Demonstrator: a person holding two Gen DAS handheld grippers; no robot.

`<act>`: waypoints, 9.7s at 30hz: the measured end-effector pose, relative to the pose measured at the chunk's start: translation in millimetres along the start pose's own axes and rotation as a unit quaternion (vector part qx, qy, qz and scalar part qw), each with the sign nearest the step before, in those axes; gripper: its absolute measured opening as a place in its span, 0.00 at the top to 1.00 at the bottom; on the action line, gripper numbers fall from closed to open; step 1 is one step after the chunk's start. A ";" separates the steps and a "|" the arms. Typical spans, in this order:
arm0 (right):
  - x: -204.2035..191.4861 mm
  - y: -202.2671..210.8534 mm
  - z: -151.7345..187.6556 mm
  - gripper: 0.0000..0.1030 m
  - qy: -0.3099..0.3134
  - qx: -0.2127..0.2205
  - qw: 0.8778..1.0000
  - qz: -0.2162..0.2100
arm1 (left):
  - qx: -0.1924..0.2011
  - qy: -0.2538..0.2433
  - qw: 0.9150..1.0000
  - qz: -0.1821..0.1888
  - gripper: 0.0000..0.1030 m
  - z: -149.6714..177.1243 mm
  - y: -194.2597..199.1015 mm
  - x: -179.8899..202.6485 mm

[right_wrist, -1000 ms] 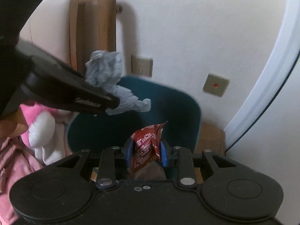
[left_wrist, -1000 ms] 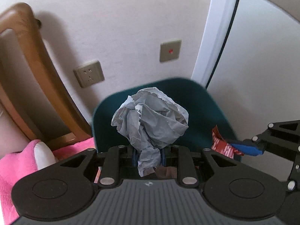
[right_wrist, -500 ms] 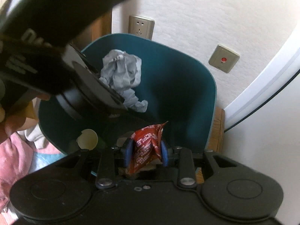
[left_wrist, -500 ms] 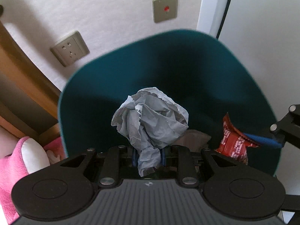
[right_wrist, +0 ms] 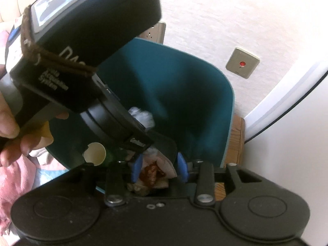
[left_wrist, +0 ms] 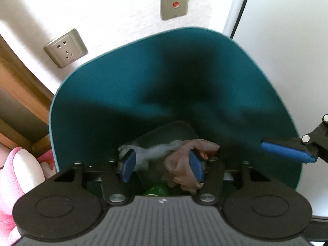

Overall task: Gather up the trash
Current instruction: 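Withdraw both tools from the wastebasket and lower them toward the remaining trash, then grasp the white-purple snack wrapper with the left tool while the right tool grasps the purple Lay's bag, then lift the snack wrapper and Lay's bag up to the teal wastebasket with both tools, then open the left tool over the wastebasket while the right tool releases the Lay's bag inside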

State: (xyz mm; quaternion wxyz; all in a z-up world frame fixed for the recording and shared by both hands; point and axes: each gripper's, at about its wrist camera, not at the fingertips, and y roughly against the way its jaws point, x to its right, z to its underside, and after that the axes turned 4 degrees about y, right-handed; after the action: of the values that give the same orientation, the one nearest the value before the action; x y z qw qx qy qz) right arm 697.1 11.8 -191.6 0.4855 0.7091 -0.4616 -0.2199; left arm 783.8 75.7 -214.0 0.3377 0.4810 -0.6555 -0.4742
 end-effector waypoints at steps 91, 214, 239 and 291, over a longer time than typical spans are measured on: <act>-25.9 -257.0 571.6 0.03 -0.265 -0.126 0.955 -0.052 | -0.064 -0.065 0.996 0.000 0.05 413.6 -399.2 212.4; 80.3 159.6 164.7 0.94 -0.133 0.147 0.979 0.045 | 0.154 0.136 0.979 0.011 0.72 145.3 194.4 19.8; 29.5 86.5 5.9 0.94 0.028 0.153 0.963 0.220 | 0.125 0.130 0.983 -0.044 0.72 12.6 108.1 -50.6; 16.9 190.5 52.9 0.12 0.085 0.215 0.972 0.030 | 0.156 0.155 0.975 -0.039 0.28 113.4 172.3 -32.8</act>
State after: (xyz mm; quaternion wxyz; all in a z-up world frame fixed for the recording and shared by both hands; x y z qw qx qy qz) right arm 580.9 -48.1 -42.3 0.3654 0.7988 -0.4762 -0.0400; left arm 638.5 155.6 -87.0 0.3373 0.6206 -0.6420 -0.2981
